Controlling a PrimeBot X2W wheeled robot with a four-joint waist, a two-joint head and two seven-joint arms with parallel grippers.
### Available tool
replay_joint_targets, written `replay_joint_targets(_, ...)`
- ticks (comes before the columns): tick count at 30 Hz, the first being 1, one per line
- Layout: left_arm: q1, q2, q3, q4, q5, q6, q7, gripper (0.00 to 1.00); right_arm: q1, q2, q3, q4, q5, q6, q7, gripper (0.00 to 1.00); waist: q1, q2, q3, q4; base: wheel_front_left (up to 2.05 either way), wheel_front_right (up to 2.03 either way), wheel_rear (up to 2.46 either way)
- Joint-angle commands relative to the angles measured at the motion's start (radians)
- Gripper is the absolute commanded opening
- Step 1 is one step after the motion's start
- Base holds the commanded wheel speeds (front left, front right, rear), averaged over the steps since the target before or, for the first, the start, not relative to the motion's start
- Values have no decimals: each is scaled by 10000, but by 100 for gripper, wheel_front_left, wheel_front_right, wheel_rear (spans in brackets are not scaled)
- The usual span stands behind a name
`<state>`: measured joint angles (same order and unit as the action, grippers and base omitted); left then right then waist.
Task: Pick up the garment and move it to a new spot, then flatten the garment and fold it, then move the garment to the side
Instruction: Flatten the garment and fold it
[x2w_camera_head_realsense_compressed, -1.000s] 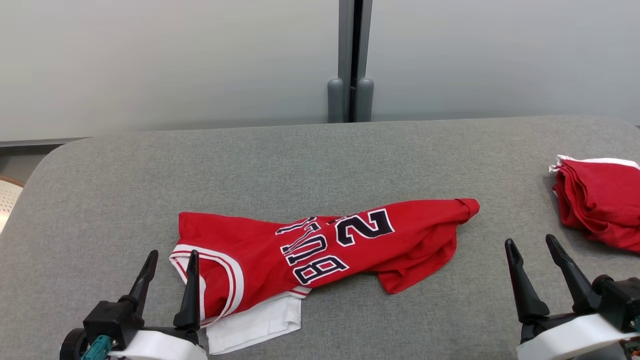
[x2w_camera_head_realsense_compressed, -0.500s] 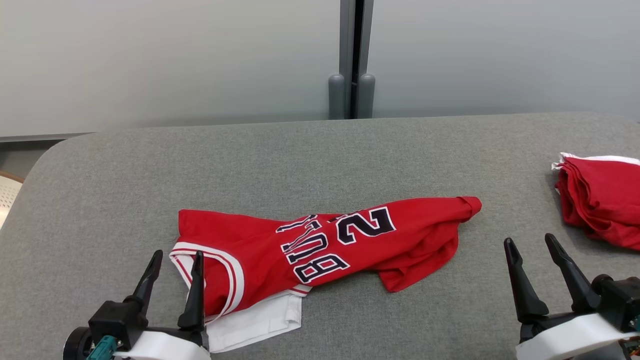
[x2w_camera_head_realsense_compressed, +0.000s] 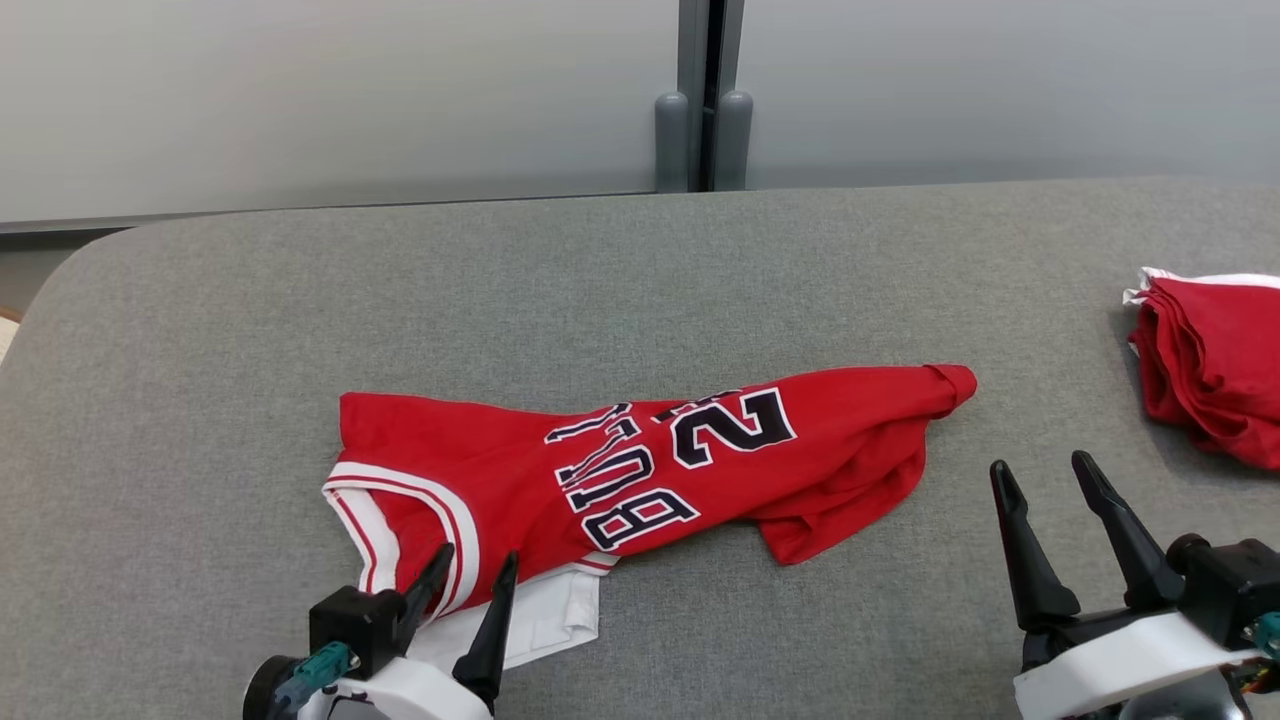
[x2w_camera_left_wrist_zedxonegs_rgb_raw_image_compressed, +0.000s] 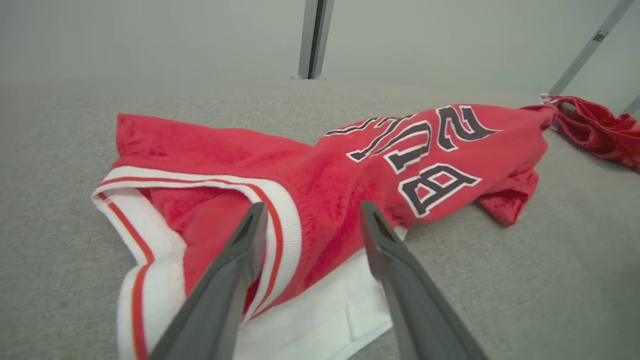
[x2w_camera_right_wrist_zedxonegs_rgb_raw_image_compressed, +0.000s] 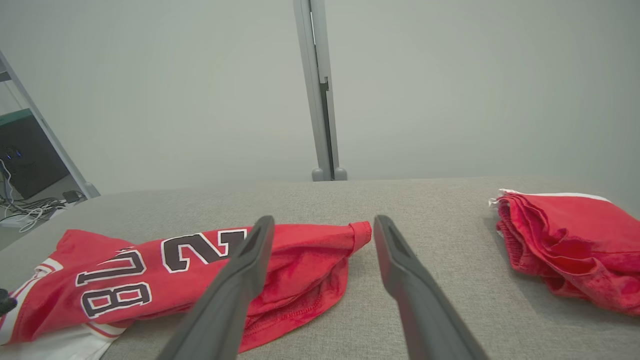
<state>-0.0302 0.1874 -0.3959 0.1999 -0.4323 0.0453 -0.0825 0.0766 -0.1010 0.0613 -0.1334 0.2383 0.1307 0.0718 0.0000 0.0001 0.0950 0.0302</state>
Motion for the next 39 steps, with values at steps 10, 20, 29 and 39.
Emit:
replay_joint_targets(10, -650, 110, 229, 850, -291, -118, -94, 0, -352, 16, 9, 13, 57, 0, -162, 100, 0, -1, 514, -176, 0, 0, 0)
replay_joint_targets(20, -846, 209, 236, 786, -211, -112, -374, 0, -404, 43, -10, 129, 36, 0, -272, 100, 0, -1, 473, -158, 0, 0, 0)
replay_joint_targets(29, -1102, 172, 617, -149, 24, 419, -1273, 100, -386, 18, -76, 109, 14, 0, -266, 100, 0, -1, 323, -5, 0, 0, 0)
replay_joint_targets(39, -623, 896, 1440, -1038, 332, 966, -1589, 100, -28, -77, -157, 87, -27, 0, -74, 100, 0, -1, -406, 102, 0, 0, 0)
